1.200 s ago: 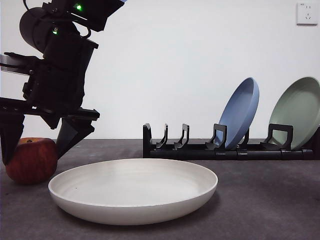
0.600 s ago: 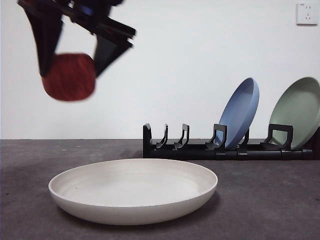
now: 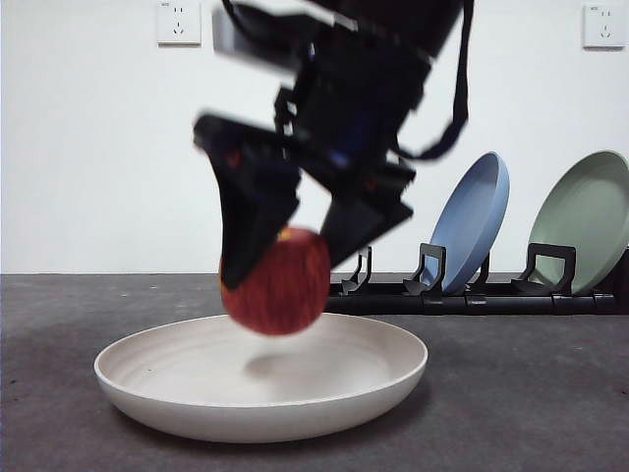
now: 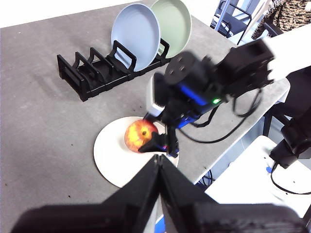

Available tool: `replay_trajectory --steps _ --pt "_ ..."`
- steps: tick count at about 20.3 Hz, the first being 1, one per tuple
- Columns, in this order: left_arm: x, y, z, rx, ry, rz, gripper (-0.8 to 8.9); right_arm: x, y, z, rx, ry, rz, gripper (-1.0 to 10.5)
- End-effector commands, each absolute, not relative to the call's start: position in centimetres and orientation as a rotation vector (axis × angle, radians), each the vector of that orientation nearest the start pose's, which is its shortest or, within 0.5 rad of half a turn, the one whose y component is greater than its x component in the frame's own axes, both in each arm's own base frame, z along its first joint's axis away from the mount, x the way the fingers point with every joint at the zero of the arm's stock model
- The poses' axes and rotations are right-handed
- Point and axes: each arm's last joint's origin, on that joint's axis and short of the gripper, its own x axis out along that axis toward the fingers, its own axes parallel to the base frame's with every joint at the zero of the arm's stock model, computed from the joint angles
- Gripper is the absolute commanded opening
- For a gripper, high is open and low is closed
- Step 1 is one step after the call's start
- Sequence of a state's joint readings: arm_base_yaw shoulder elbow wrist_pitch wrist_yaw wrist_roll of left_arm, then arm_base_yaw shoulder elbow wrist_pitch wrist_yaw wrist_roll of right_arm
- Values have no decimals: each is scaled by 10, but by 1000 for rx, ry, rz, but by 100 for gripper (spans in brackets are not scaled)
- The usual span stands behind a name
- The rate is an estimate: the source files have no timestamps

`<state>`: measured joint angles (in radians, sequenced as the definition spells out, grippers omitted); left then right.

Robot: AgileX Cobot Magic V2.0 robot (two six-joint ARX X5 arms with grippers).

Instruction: Take the yellow plate from the plate rack,put the plate on the table,take the apple from the table,put the apple in the plate

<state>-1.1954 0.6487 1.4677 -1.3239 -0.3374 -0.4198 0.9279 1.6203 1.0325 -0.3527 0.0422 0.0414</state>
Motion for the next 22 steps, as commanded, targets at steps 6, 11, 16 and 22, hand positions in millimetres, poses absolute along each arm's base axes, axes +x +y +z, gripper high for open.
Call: replay_trajectory --steps 6,11,16,22 --pt "16 -13 437 -18 535 -741 -3 201 268 178 -370 899 810 4" --pt "16 -13 437 -18 535 -741 -3 202 269 168 -377 937 799 228" --pt "16 -14 437 -18 536 -744 -3 202 270 164 -362 960 783 519" --pt "15 -14 437 -18 538 -747 -3 202 269 171 -346 936 779 669"
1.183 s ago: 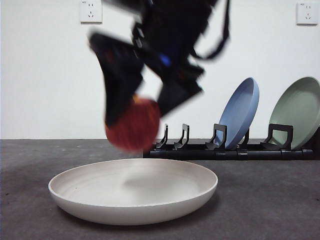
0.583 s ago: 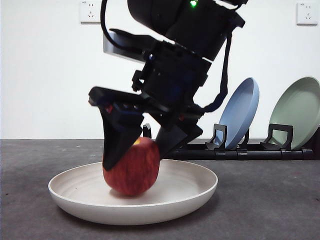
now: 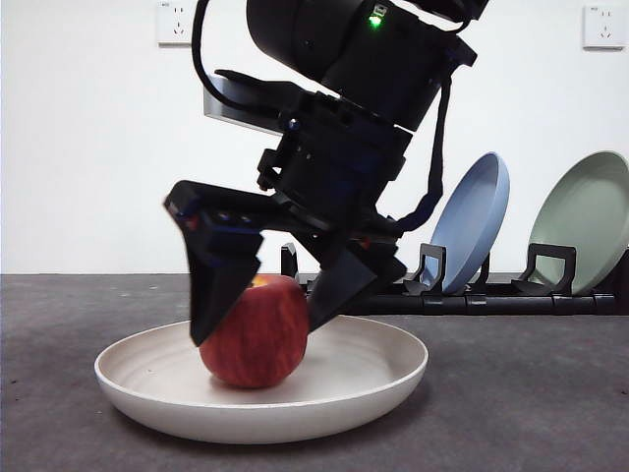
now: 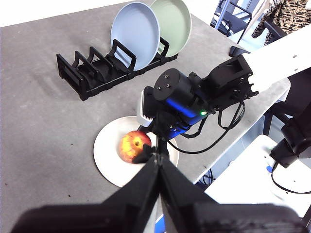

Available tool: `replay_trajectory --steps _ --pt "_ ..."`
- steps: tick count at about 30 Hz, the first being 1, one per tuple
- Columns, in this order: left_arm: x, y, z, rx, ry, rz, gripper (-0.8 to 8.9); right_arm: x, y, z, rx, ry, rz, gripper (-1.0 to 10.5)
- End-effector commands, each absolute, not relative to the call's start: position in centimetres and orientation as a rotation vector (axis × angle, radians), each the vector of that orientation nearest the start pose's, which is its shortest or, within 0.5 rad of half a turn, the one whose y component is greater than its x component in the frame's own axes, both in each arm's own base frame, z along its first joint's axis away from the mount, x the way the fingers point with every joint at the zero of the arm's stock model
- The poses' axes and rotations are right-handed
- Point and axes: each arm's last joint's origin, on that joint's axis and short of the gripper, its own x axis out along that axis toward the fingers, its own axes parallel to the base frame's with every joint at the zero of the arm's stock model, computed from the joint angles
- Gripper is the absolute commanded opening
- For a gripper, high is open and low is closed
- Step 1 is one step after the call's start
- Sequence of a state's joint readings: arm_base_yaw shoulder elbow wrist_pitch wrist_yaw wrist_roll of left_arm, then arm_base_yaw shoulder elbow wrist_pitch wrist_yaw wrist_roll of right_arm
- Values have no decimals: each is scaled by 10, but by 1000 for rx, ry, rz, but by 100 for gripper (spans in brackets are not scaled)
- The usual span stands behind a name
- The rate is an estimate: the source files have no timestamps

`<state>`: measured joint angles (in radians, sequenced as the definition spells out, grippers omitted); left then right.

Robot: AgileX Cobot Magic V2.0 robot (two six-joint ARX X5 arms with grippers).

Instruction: Take the yellow plate from the plate rack,put the plate on the table,take the apple from the table,put the apple in the plate

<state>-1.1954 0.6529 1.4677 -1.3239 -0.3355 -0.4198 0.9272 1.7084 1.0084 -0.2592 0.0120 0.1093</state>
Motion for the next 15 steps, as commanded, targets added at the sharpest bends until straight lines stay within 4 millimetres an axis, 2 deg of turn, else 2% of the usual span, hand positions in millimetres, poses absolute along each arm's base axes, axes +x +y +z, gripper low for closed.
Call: replay_trajectory --steps 1,4,8,11,15 --pt "15 -14 437 -18 538 -747 -3 202 269 174 -343 931 780 669" --pt "15 -14 437 -18 538 -747 -3 199 266 188 -319 900 785 669" --pt "15 -14 437 -18 538 -747 -3 190 254 217 -290 861 791 667" --pt "16 -14 437 -17 538 -745 -3 176 234 247 -283 844 791 661" --pt "17 -16 437 -8 538 -738 -3 149 197 289 -264 808 769 660"
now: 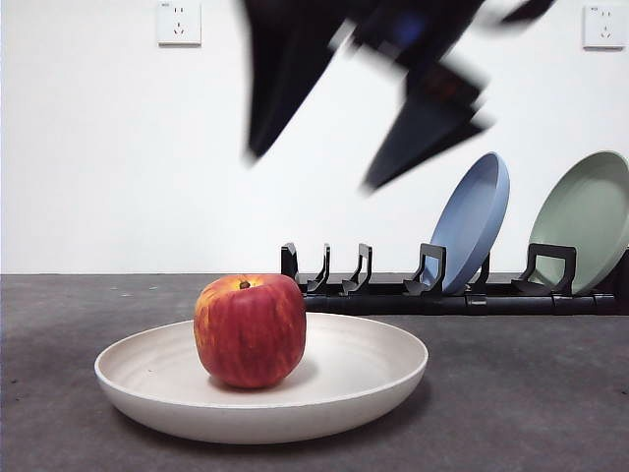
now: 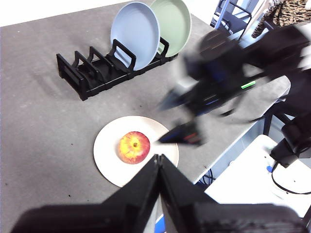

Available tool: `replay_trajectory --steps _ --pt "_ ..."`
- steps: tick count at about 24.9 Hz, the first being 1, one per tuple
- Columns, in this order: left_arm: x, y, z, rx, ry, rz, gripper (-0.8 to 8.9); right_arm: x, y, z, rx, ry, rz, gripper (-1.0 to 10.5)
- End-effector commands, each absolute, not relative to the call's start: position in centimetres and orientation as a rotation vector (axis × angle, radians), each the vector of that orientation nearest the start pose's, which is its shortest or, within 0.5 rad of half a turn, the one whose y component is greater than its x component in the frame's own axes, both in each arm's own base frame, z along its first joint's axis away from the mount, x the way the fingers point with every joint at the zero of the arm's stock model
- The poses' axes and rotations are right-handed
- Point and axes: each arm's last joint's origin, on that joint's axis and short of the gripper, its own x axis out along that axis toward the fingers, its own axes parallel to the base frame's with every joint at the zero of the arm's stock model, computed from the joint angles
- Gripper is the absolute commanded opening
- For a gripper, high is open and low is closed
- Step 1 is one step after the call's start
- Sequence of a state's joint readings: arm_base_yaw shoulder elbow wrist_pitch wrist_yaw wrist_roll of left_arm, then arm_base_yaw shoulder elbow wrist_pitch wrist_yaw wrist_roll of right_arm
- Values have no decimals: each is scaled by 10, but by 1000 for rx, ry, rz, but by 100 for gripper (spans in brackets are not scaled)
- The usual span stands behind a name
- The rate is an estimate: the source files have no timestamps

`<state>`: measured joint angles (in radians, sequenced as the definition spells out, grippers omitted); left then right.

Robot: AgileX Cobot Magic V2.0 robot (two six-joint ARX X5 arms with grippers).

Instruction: Take the yellow plate from the plate rack,put the plate on the table,take the apple from the table,put the apple in the plate

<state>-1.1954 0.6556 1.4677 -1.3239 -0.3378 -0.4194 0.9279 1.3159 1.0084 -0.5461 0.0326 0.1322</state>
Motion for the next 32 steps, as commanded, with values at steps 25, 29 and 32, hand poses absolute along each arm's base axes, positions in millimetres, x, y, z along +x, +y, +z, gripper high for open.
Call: replay_trajectory --steps 25,29,32 --pt "43 -81 430 150 671 -662 -3 50 57 421 -224 719 618 2" --pt "52 -104 423 207 721 -642 -3 50 57 421 -223 716 617 1" --pt "60 -111 420 213 750 -594 -3 50 57 421 -223 716 617 2"
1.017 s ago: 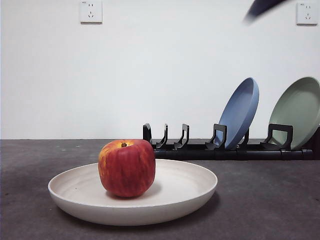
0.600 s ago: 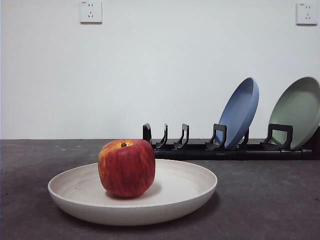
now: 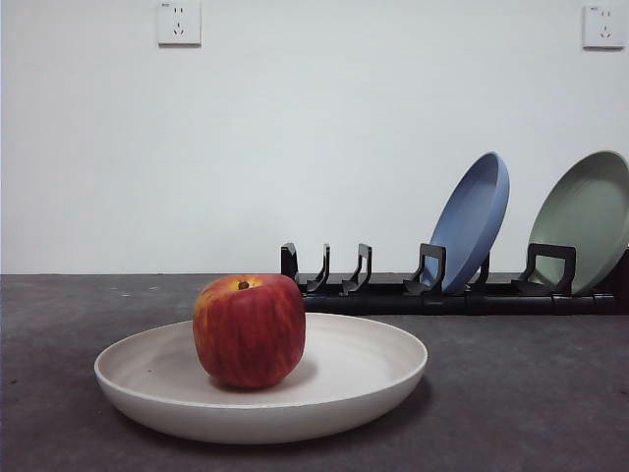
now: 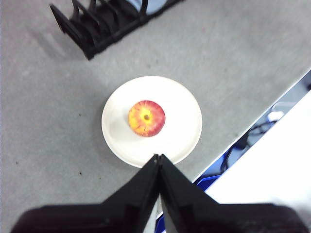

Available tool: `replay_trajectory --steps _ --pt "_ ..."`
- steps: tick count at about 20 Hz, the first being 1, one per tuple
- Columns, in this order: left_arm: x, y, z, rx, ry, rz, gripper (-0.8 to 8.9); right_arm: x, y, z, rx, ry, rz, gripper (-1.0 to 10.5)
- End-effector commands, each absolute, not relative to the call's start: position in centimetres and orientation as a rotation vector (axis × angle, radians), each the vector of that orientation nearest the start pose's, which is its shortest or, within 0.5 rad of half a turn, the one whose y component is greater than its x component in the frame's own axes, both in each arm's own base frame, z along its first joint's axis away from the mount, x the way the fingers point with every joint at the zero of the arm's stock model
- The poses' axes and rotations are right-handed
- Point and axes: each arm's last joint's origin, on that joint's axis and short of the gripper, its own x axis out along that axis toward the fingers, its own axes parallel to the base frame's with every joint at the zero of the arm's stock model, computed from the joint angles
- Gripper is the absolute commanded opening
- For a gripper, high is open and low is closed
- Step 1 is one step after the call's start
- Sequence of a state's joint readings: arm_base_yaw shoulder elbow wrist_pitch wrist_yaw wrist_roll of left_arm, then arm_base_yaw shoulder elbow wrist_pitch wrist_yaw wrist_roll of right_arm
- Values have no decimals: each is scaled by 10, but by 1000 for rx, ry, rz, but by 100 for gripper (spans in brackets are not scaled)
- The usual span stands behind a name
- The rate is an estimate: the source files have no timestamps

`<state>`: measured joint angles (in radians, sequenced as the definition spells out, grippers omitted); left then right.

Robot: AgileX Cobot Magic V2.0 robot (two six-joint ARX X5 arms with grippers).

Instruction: Take the yellow plate from the plate rack,put the plate on the table,take the apple from the table,put the apple in the plate

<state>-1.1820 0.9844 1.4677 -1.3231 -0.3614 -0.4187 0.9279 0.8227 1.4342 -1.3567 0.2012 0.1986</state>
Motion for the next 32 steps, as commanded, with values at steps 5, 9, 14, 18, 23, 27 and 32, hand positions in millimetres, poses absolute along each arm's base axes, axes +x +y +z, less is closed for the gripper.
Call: replay_trajectory --steps 5,9,14,18,23,27,32 --pt "100 -88 417 187 786 -421 -3 50 57 421 -223 716 617 1" --pt "140 -49 407 55 505 -215 -2 50 57 421 -223 716 617 2" --pt "140 -7 333 -39 247 -8 -2 50 57 421 -223 716 617 2" --pt "120 1 248 -49 199 40 -2 50 57 421 -223 716 617 2" --pt "104 1 171 -94 170 32 -3 50 57 421 -223 716 617 2" --pt "98 0 149 -83 180 -24 -2 50 57 421 -223 716 617 2" --pt "96 0 149 -4 167 -65 -2 50 57 421 -224 716 617 2"
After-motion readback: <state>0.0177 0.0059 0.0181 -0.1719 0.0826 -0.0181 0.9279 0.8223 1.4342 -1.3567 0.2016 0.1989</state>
